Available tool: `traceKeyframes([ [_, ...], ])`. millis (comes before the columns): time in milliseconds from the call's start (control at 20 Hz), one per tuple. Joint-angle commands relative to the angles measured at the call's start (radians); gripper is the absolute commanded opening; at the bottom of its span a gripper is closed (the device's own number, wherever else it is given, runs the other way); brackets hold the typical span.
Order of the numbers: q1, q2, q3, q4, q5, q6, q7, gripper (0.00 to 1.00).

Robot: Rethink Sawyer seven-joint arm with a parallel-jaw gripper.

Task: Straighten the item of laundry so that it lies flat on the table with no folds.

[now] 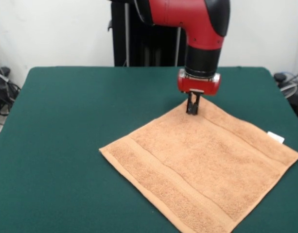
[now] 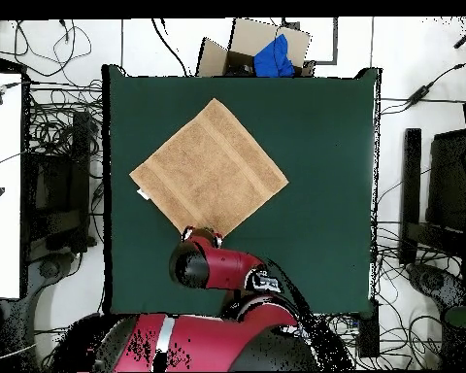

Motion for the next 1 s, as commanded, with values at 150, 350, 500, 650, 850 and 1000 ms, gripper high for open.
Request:
traceKeyframes([
  [150, 0.052, 0.032, 0.04, 0.094, 0.012, -0.024, 0.207, 0.0],
  [350, 0.048, 0.026, 0.046, 0.101, 0.017, -0.016, 0.199, 0.0],
  [500, 0.047, 0.014, 0.048, 0.116, 0.018, -0.008, 0.2, 0.0],
  [650, 0.052, 0.005, 0.041, 0.126, 0.016, -0.016, 0.204, 0.0],
  [850, 0.051, 0.01, 0.034, 0.126, 0.007, -0.05, 0.205, 1.0],
  [1000, 0.033, 0.012, 0.043, 0.126, 0.001, -0.053, 0.2, 1.0],
])
